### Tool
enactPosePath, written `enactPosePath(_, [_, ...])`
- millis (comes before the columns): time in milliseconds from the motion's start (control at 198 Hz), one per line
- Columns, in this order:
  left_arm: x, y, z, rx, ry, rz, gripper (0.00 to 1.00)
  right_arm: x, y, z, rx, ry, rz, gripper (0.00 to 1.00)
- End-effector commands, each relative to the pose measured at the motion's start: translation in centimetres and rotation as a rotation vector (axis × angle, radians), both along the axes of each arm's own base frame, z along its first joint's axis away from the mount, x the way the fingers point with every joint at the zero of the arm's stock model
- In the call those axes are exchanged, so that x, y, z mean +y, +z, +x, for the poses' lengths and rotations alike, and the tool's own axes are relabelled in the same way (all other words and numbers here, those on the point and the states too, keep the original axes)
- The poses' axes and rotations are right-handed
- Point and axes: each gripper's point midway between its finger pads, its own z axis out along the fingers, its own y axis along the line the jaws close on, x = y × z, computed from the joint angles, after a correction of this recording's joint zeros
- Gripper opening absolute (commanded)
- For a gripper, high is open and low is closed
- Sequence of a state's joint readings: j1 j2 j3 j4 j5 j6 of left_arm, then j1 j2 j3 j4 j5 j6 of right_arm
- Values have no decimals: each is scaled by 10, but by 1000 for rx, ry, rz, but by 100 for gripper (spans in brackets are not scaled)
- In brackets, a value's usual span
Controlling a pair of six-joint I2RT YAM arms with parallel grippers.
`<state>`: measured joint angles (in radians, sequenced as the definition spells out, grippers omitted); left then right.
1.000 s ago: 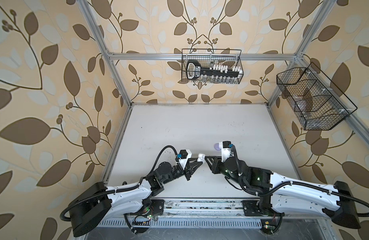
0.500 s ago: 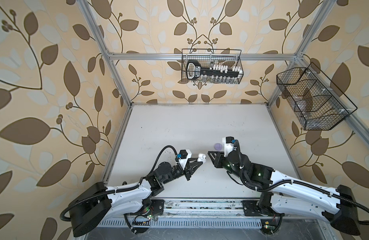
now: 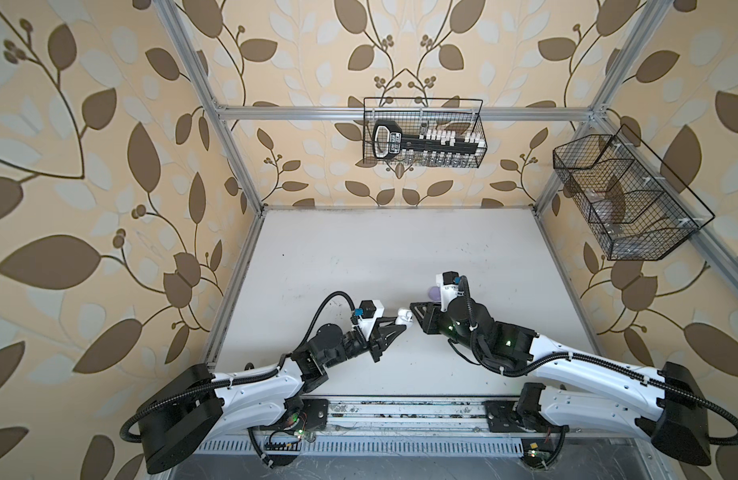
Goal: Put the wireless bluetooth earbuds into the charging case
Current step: 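Lift the open right gripper away from the case toward the other earbud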
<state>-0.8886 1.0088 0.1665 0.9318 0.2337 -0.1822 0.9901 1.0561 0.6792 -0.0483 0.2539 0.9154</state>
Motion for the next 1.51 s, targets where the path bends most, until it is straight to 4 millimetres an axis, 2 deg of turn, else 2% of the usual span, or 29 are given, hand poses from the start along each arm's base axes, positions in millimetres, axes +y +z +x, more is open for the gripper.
enactPosePath(0, [1, 26, 1, -72, 0, -64, 3, 7, 17, -2, -22, 21, 34, 27])
enactPosePath(459, [3, 26, 4, -74, 20, -63, 4, -2, 7, -16, -5, 8, 18, 27])
enactPosePath(701, [2, 24, 5, -66, 24, -55, 3, -12, 20, -19, -39, -10, -14, 28])
enactPosePath(776, [4, 24, 7, -69, 40, -51, 2, -15, 14, -22, -20, -10, -48, 31])
enactPosePath(1023, [17, 20, 22, -71, 157, -29, 0, -24, -28, -42, 74, -1, -154, 31])
enactPosePath(1144, [25, 20, 28, -77, 213, -21, 0, -12, -48, -51, 127, 42, -165, 31])
enactPosePath(1326, [40, 19, 40, -77, 322, -16, 0, 25, -75, -62, 186, 119, -202, 31])
enactPosePath(1507, [59, 21, 48, -80, 428, -22, 0, 60, -102, -65, 254, 174, -219, 33])
